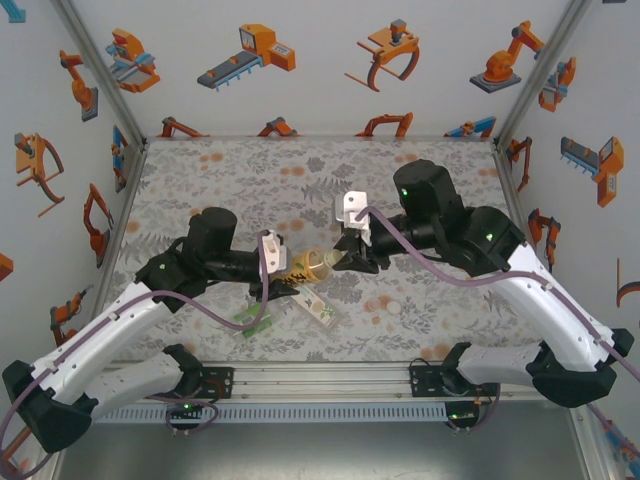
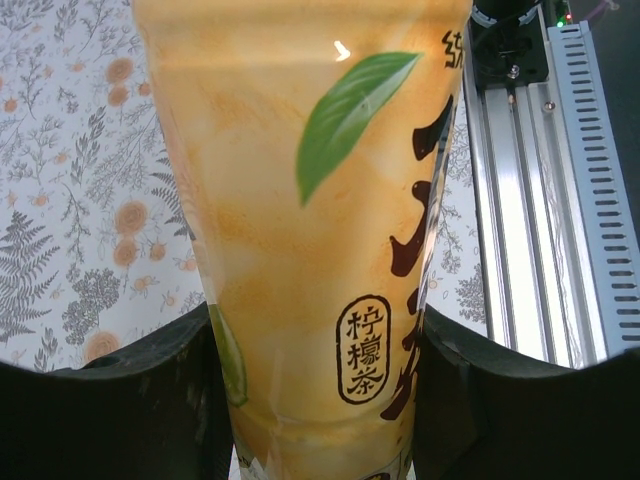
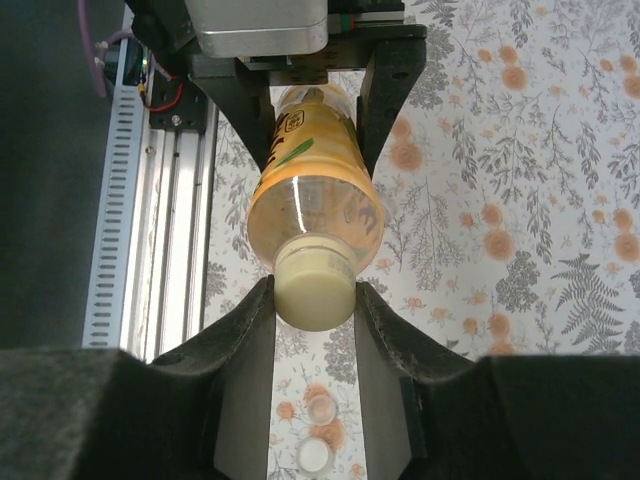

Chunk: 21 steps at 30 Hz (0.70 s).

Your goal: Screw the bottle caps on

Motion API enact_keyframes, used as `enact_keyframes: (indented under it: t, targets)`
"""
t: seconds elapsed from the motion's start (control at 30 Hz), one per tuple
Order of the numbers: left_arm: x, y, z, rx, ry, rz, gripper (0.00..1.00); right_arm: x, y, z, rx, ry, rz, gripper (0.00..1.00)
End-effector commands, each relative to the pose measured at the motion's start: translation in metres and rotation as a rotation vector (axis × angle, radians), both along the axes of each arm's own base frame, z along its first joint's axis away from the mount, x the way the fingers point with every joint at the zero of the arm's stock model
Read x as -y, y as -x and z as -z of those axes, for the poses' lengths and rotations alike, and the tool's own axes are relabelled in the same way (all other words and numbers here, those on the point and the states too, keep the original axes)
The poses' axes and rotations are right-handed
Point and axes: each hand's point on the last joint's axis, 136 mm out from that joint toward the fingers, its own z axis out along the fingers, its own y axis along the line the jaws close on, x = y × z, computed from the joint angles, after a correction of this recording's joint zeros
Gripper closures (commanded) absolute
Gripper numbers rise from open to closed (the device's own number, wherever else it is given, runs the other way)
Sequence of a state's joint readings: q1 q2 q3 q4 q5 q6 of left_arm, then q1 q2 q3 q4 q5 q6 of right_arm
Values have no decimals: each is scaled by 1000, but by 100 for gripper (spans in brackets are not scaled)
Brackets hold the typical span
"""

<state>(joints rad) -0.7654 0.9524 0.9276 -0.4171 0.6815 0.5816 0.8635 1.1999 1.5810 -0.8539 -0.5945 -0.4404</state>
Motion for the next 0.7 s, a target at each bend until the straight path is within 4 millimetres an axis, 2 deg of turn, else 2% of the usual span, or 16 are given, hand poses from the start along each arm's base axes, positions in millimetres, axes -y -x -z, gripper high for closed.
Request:
enact_keyframes:
  t: [0.0, 0.07, 0.2, 0.3, 0.37, 0.43, 0.53, 0.6, 0.67]
  targets:
    - [0, -1, -14, 36, 22, -5, 100, -5, -14, -17, -129, -96, 140, 90]
    - [-1, -9, -11, 46, 7, -45, 100, -7, -33, -22, -286, -167, 312, 100]
    - [-3, -22, -3, 66, -18, -107, 100, -5, -66, -15, -729, -285, 659, 100]
    - [-2, -26, -1, 67, -20, -124, 100, -3, -77, 0, -1051, -316, 861, 100]
    - [-1, -28, -1, 70, -18, -128, 100, 3, -79, 14, -1201, -302, 983, 100]
    - [0, -29, -2, 73, -16, -130, 100, 8, -79, 24, -1279, -284, 1069, 100]
    - [1, -32, -2, 73, -18, -137, 100, 17, -80, 34, -1300, -258, 1157, 100]
    - [1, -32, -2, 74, -19, -139, 100, 20, -82, 35, -1291, -261, 1176, 100]
    - [0, -32, -1, 70, -24, -142, 96, 21, -84, 35, -1273, -258, 1186, 100]
